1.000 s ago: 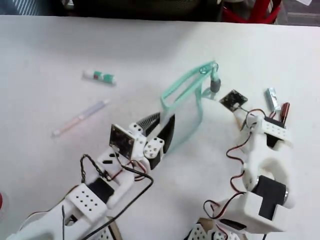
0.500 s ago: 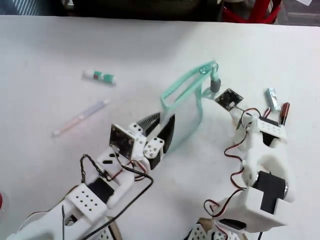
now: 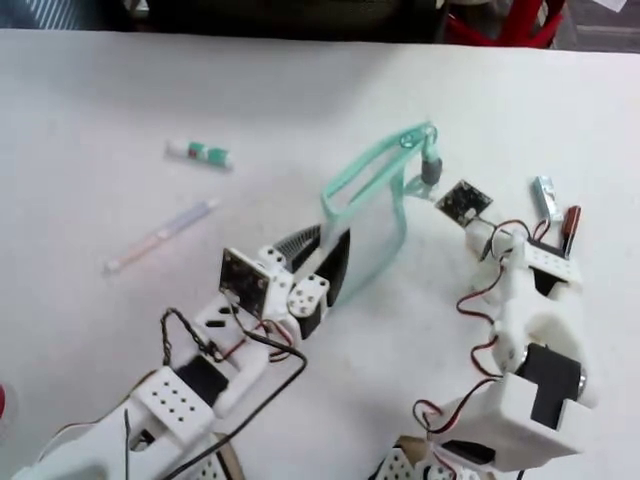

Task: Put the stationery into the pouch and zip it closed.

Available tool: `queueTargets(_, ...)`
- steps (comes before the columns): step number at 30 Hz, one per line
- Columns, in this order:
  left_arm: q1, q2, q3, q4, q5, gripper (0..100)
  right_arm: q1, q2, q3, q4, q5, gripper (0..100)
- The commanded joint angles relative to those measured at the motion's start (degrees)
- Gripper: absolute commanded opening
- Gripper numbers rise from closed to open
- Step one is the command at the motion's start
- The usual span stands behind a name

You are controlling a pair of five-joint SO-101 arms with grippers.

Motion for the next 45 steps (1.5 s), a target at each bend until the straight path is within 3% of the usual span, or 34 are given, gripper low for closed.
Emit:
queueTargets(1, -0.1, 0.8, 1.2, 1.4, -0.1, 2, 2.8, 2.3, -0.6, -2.9, 0.8, 18.0)
queueTargets(6, -0.1, 0.8, 1.2, 1.4, -0.1, 2, 2.9, 1.5, -0.7, -3.0, 0.8, 0.9)
queueTargets(15, -0.1, 0.8, 1.2, 1.4, -0.1, 2, 3.7, -6.7, -0.4, -2.1, 0.5, 1.8)
queueTargets(22, 0.8, 0.8, 1.3, 1.4, -0.4, 4, 7.0, -30.5, -0.6, 5.2, -11.2, 1.8)
queueTargets(28, 1.0, 0.8, 1.4, 1.4, 0.0, 14, 4.5, -49.8, -0.7, 8.2, -24.5, 1.8)
queueTargets(33, 1.0, 0.8, 1.4, 1.5, 2.3, 15, -3.4, -57.6, -8.5, 17.2, -34.5, 1.7)
queueTargets(39, 1.1, 0.8, 1.2, 1.4, 3.1, 15, -16.3, -58.2, -37.6, 33.5, -47.1, 1.7)
queueTargets(45, 1.1, 0.8, 1.2, 1.3, 3.2, 15, -42.3, -56.7, -54.2, 38.4, -53.5, 1.7)
